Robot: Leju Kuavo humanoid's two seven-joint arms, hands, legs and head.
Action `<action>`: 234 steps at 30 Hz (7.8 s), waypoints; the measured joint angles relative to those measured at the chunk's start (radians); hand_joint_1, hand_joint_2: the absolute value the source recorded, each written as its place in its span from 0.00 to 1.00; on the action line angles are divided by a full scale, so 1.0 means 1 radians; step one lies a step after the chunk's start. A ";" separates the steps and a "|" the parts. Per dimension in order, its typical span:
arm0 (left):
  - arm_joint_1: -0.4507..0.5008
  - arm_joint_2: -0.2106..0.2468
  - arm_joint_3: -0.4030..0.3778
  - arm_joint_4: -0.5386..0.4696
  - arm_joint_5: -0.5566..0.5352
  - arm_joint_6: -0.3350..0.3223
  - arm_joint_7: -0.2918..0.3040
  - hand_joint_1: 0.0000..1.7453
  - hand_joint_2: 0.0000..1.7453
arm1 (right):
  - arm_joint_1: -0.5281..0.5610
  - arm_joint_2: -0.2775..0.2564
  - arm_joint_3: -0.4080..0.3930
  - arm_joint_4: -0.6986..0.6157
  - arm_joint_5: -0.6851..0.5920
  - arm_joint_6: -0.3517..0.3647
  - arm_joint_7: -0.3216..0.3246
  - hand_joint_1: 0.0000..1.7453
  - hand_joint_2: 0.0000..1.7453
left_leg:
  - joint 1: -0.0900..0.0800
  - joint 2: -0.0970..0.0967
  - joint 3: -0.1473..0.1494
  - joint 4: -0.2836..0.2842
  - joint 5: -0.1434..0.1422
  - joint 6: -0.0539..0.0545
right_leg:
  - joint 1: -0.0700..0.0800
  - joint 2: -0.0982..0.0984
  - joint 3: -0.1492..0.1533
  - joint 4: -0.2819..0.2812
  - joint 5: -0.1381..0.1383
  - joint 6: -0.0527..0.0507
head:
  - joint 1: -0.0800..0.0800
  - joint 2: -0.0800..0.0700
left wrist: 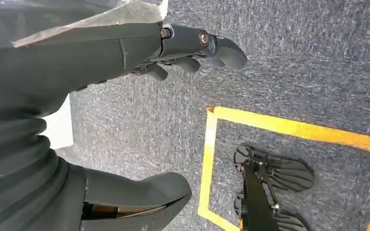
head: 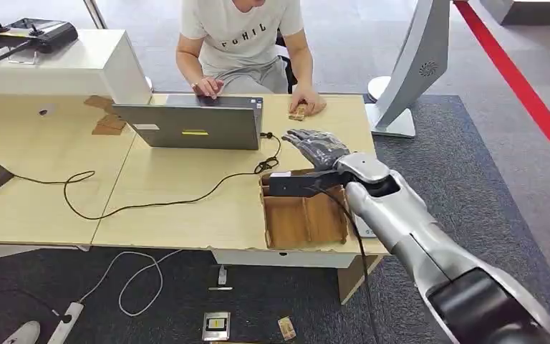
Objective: Pass the card to the sensor for recognition and then transmit it.
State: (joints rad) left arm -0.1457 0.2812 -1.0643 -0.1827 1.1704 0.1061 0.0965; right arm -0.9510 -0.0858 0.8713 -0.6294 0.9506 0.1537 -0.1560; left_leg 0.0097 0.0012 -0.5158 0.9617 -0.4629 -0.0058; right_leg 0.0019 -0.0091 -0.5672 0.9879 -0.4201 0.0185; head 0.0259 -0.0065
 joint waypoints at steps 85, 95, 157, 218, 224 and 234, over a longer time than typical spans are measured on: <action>-0.005 0.028 0.001 0.000 0.032 -0.009 0.007 0.00 1.00 | -0.059 -0.122 0.035 -0.168 -0.043 0.374 0.077 0.00 1.00 | 0.000 0.000 0.000 0.000 0.000 0.000 | 0.000 0.000 0.000 0.000 0.000 0.000 | 0.000 0.000; -0.005 0.044 0.000 0.000 0.036 -0.013 0.016 0.00 1.00 | -0.022 -0.157 0.064 -0.267 -0.098 0.396 0.113 0.00 1.00 | 0.000 0.000 0.000 0.000 0.000 0.000 | 0.000 0.000 0.000 0.000 0.000 0.000 | 0.000 0.000; -0.003 0.057 0.000 0.001 0.050 -0.007 0.040 0.00 1.00 | -0.013 -0.132 0.101 -0.151 -0.014 0.249 0.074 0.00 1.00 | 0.000 0.000 0.000 0.000 0.000 0.000 | 0.000 0.000 0.000 0.000 0.000 0.000 | 0.000 0.000; -0.007 0.078 -0.002 0.001 0.056 0.006 0.010 0.00 1.00 | 0.130 -0.178 0.060 -0.290 -0.164 0.212 0.065 1.00 1.00 | 0.000 0.000 0.000 0.000 0.000 0.000 | 0.000 0.000 0.000 0.000 0.000 0.000 | 0.000 0.000; -0.007 0.084 -0.004 0.001 0.056 0.006 0.010 0.00 1.00 | 0.138 -0.172 0.060 -0.275 -0.166 0.209 0.065 1.00 1.00 | 0.000 0.000 0.000 0.000 0.000 0.000 | 0.000 0.000 0.000 0.000 0.000 0.000 | 0.000 0.000; -0.007 0.086 -0.019 0.001 0.056 0.008 0.010 0.00 1.00 | 0.139 -0.180 0.059 -0.276 -0.151 0.200 0.071 1.00 1.00 | 0.000 0.000 0.000 0.000 0.000 0.000 | 0.000 0.000 0.000 0.000 0.000 0.000 | 0.000 0.000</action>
State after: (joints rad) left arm -0.1523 0.3670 -1.0838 -0.1820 1.2268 0.1145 0.1064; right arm -0.8122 -0.2663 0.9304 -0.9056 0.7996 0.3540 -0.0851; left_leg 0.0096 0.0014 -0.5159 0.9618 -0.4628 -0.0061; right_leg 0.0018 -0.0091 -0.5673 0.9879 -0.4201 0.0185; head 0.0259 -0.0065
